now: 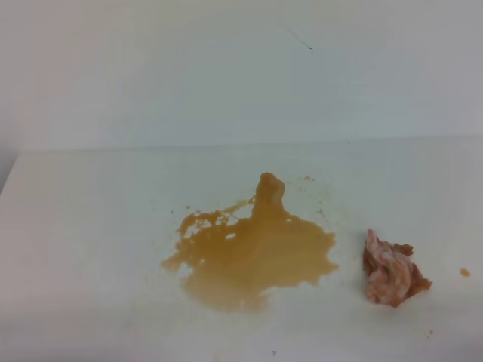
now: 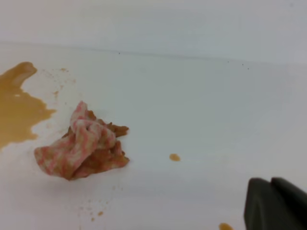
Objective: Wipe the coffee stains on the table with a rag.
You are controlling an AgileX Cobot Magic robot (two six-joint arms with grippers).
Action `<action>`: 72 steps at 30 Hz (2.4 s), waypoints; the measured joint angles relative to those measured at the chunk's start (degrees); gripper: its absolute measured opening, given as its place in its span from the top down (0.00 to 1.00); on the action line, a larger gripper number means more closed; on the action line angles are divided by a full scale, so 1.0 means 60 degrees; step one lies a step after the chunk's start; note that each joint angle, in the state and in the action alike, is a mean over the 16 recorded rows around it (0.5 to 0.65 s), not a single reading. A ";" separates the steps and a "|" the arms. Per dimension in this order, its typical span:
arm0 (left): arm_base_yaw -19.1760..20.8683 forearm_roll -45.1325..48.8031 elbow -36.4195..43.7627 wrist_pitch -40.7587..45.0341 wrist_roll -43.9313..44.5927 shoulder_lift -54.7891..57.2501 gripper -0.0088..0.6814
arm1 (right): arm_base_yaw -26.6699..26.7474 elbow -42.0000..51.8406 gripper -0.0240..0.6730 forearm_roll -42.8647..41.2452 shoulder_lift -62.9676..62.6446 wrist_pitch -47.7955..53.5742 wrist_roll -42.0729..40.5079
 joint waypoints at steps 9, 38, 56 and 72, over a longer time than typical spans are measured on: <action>0.0000 0.0000 0.0000 0.0000 0.0000 0.0000 0.99 | 0.0000 -0.0002 0.97 -0.0427 0.0000 -0.1475 0.0438; 0.0000 0.0000 0.0000 0.0000 0.0000 0.0000 0.99 | 0.0000 -0.4289 0.97 -0.2207 0.2721 -0.1816 0.5691; 0.0000 0.0000 0.0000 0.0000 0.0000 -0.0035 0.99 | 0.0125 -0.9025 0.96 0.4154 1.1077 0.4962 -0.2927; -0.0001 0.0000 0.0000 0.0000 0.0000 -0.0104 0.99 | 0.1576 -1.1167 0.45 0.3646 1.5319 0.5130 -0.3479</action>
